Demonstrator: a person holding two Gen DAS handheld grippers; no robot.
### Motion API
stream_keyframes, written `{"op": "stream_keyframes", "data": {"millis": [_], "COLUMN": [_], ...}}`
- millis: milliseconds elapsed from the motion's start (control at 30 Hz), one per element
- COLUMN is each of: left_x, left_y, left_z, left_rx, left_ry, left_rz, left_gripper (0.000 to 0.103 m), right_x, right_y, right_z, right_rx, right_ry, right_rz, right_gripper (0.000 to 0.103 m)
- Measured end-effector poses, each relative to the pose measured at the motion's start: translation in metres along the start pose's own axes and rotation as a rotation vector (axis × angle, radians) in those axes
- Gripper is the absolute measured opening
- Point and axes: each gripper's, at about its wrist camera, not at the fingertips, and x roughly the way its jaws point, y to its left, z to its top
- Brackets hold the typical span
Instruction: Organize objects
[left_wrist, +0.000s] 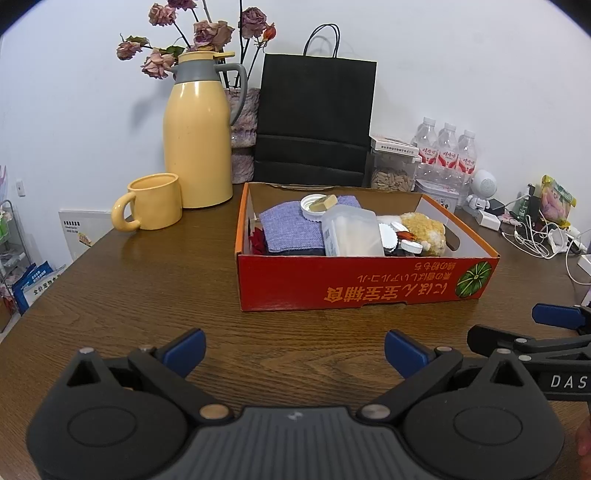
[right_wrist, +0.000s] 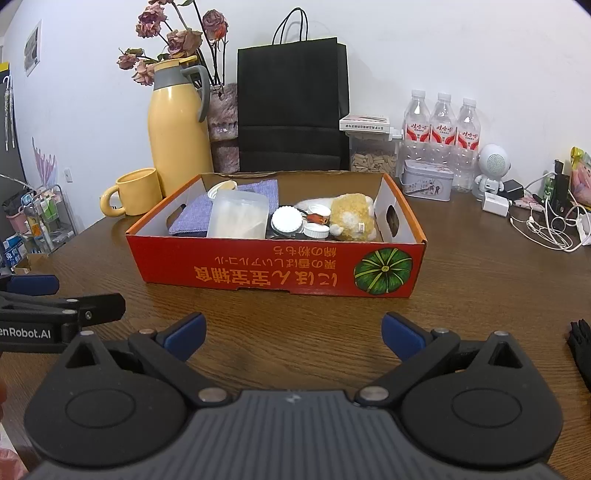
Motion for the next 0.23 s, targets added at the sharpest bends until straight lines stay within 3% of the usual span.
{"op": "stream_keyframes", "data": {"millis": [233], "left_x": [0.0018], "left_y": [0.0015], "left_z": [-0.0009], "left_rx": [-0.023], "left_ry": [0.012], "left_rz": [0.005], "left_gripper": [0.103], "right_x": [0.0002], "right_y": [0.0007], "right_z": [0.0002], "right_rx": [-0.001], "right_ry": [0.001], "right_rz": [0.001], "right_gripper": [0.103]}}
